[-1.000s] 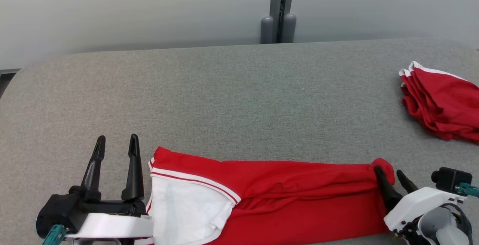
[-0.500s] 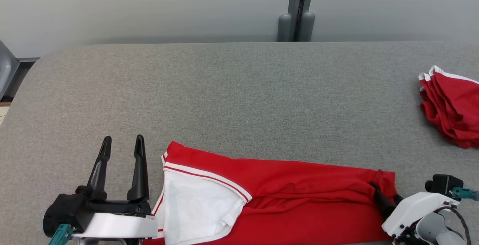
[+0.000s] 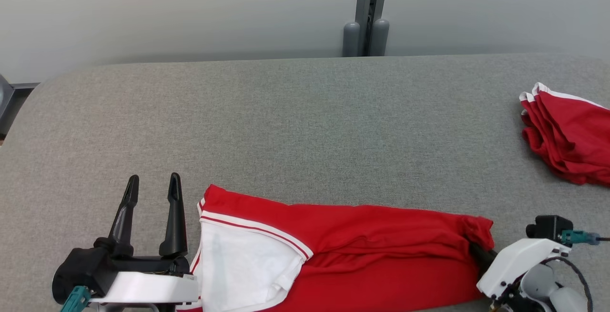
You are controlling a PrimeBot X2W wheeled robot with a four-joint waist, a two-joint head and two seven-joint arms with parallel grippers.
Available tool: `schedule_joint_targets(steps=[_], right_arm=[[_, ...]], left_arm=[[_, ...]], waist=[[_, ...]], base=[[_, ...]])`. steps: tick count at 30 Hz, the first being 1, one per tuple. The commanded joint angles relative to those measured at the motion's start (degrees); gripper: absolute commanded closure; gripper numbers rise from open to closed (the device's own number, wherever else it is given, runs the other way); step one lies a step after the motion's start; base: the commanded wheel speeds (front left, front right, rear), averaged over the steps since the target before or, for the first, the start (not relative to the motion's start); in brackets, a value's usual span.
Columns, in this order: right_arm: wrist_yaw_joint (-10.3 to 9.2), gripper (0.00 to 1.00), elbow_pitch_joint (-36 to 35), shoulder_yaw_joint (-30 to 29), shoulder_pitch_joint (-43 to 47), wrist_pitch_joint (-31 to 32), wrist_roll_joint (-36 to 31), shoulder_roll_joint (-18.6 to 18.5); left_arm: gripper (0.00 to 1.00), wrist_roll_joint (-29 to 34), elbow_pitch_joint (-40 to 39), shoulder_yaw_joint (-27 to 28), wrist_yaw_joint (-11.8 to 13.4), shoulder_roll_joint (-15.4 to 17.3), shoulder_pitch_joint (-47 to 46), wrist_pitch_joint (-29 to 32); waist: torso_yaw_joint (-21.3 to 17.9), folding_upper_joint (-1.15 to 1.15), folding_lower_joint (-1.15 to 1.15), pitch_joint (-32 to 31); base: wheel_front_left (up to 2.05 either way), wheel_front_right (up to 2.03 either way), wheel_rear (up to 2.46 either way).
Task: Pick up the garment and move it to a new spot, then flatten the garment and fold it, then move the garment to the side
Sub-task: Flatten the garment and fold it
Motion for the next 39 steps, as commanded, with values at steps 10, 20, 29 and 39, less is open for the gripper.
schedule_joint_targets(steps=[10,20,29,39], right_arm=[[-0.01,1.0,0.93,-6.99,-6.92,-1.19,-5.79,-6.42],[0.0,1.0,-9.3,-7.46,-4.96,3.95,-3.04,-3.67],[0.0,1.0,-27.66,-6.04,1.32,13.98,3.73,1.38],[0.0,1.0,-27.68,-1.46,1.18,17.33,8.68,6.04]], left_arm=[[0.0,0.72,-0.56,0.95,-0.83,-0.01,-0.54,-0.24],[0.0,0.18,0.1,1.47,-0.92,-0.1,0.8,-0.24],[0.0,-0.03,0.56,2.23,-1.52,-0.15,1.7,-0.24],[0.0,-0.61,1.66,1.03,-1.55,-0.13,0.3,-0.24]], waist=[[-1.19,0.0,0.0,0.17],[0.75,0.0,0.0,-1.73],[2.89,0.0,0.0,-2.9],[8.76,0.0,0.0,-1.92]], base=[[0.0,0.0,0.0],[0.0,0.0,0.0],[0.0,0.0,0.0],[0.0,0.0,0.0]])
